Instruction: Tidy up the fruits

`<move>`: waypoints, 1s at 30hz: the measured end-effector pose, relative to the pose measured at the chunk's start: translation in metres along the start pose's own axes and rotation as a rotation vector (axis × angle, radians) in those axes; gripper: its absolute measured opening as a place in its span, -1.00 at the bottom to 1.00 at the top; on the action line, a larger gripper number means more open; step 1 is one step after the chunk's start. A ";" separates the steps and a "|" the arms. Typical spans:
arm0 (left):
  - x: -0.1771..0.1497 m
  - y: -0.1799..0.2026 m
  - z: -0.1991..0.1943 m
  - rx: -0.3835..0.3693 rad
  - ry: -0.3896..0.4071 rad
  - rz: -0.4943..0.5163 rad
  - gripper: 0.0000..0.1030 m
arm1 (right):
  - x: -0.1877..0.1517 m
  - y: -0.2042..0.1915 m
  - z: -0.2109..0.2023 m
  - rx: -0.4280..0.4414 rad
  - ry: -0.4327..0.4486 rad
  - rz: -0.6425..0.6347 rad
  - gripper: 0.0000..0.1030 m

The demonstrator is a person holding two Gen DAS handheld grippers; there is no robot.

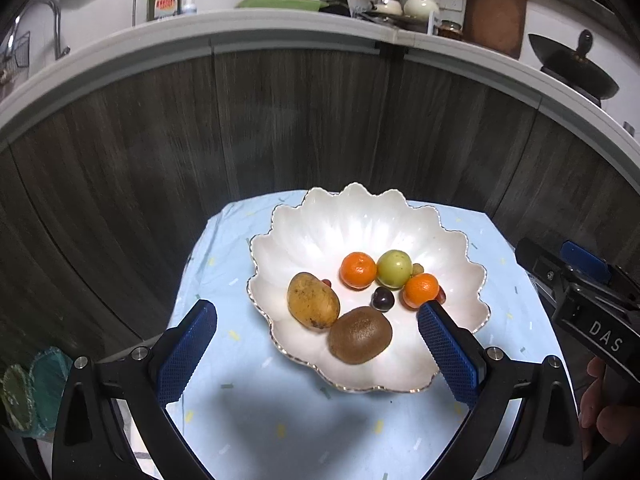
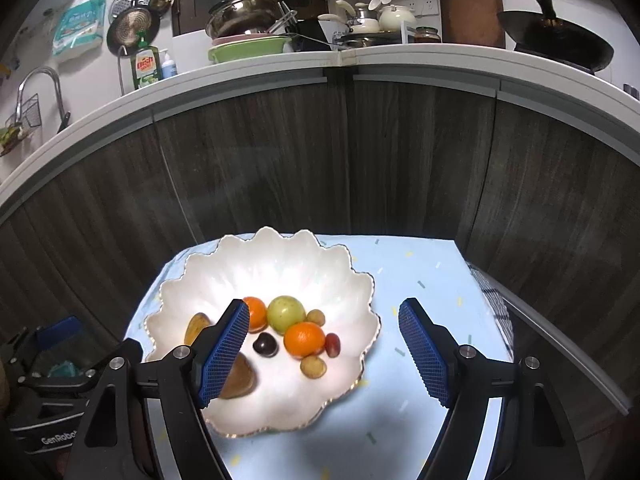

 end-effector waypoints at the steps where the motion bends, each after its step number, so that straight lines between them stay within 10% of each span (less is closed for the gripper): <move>1: -0.001 0.001 -0.003 0.004 0.003 0.005 0.99 | -0.002 0.001 -0.003 0.000 0.001 0.000 0.51; 30: -0.063 0.019 -0.083 0.030 0.076 0.032 0.99 | -0.061 0.015 -0.088 -0.025 0.048 0.000 0.61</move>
Point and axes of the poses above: each gripper's, at about its wrist camera, not at the fingertips, and z roughly the way its jaws point, y to its right, x to its top, the point moved 3 cm from there along z, roughly the way its jaws point, and after that the axes turned 14 degrees about -x, right-handed, at the moved point
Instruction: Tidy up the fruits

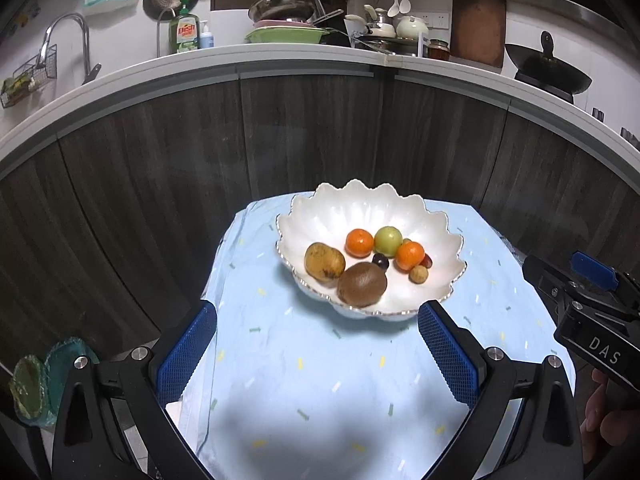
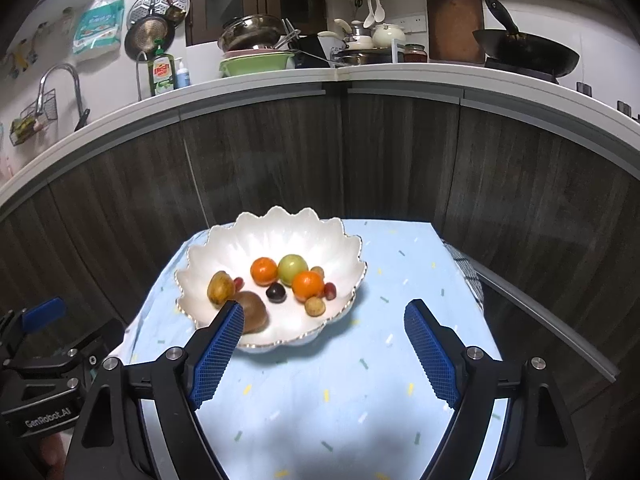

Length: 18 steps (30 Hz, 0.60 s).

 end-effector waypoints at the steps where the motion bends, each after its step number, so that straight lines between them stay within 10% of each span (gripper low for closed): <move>1: -0.002 0.000 -0.002 -0.001 -0.001 0.000 0.99 | -0.002 0.000 -0.002 0.000 0.000 0.000 0.62; 18: -0.034 0.006 -0.041 0.036 0.006 -0.020 0.99 | -0.032 0.013 -0.041 -0.006 0.012 0.020 0.78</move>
Point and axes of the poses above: each gripper's, at about its wrist camera, not at the fingertips, and z roughly the way its jaws point, y to its right, x to its top, the point moved 3 cm from there along z, roughly the way its jaws point, and after that the axes turned 14 degrees about -x, right-handed, at the moved point
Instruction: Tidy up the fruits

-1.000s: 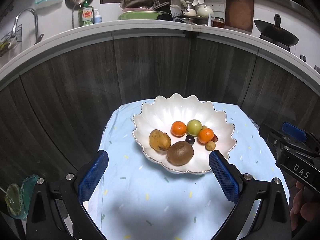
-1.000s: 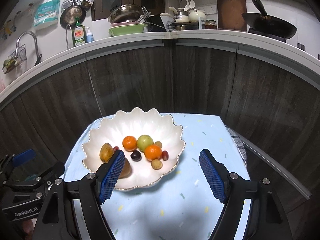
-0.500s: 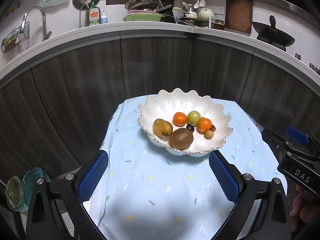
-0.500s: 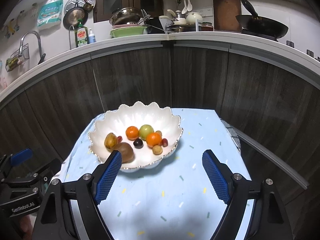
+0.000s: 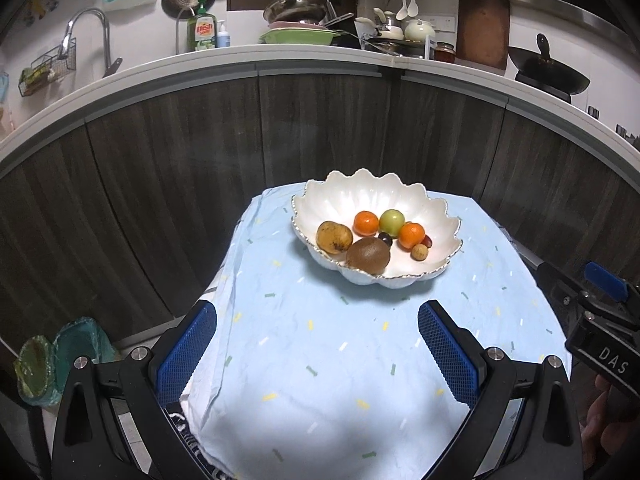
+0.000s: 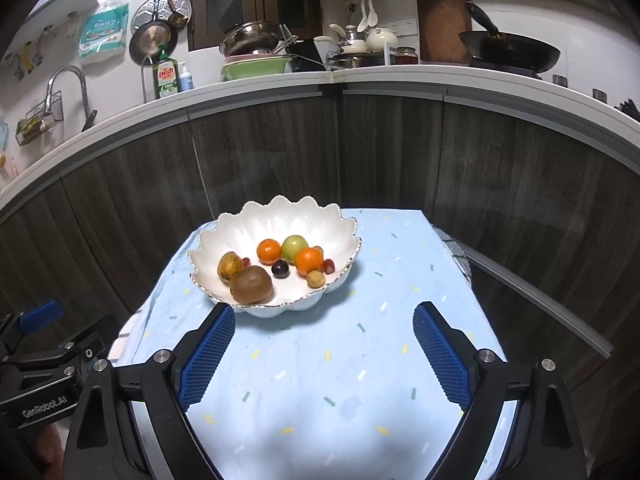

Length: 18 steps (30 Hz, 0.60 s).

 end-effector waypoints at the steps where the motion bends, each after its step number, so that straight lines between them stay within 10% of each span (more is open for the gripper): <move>1: -0.003 0.000 -0.002 0.002 -0.004 -0.004 0.99 | -0.002 0.001 -0.002 -0.006 0.003 0.001 0.78; 18: -0.026 0.006 -0.018 0.028 0.004 0.011 0.99 | -0.033 0.012 -0.023 -0.014 0.003 0.006 0.78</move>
Point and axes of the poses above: each gripper's, at about its wrist camera, not at the fingertips, and z roughly the way its jaws point, y to its right, x to its top, the point moved 3 cm from there along z, roughly the way its jaws point, and after that the axes turned 14 degrees about -x, right-handed, at the moved point
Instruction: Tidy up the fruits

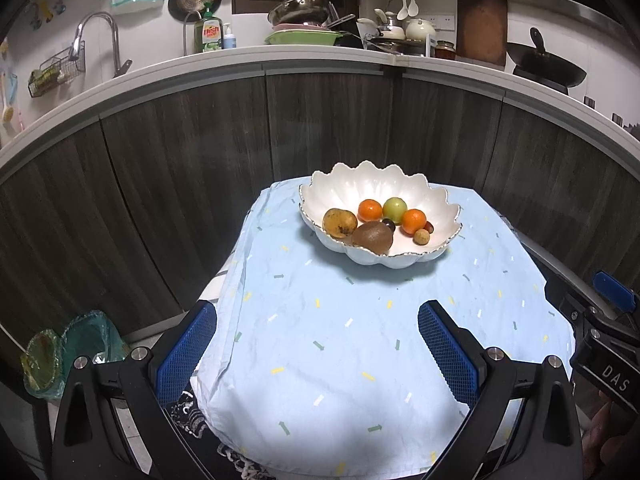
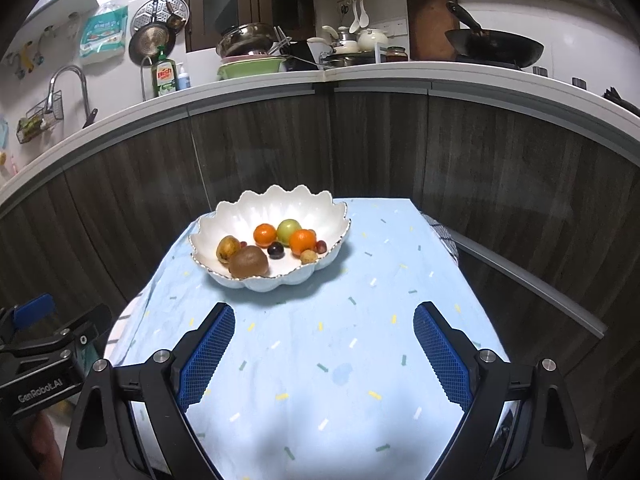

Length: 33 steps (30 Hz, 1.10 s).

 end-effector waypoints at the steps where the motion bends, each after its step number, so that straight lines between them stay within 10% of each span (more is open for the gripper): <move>1: -0.001 0.000 0.000 0.002 0.000 -0.001 0.99 | -0.001 0.001 0.000 -0.003 0.000 -0.003 0.78; 33: -0.006 0.002 -0.002 0.002 -0.004 0.009 0.99 | -0.007 0.010 0.004 -0.026 -0.021 0.017 0.78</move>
Point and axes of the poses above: each gripper's, at about its wrist camera, not at the fingertips, and z roughly the way its jaws point, y to its right, x to its top, the point moved 3 cm from there along z, roughly the way its jaws point, and after that the axes turned 14 degrees about -x, right-handed, at the moved point
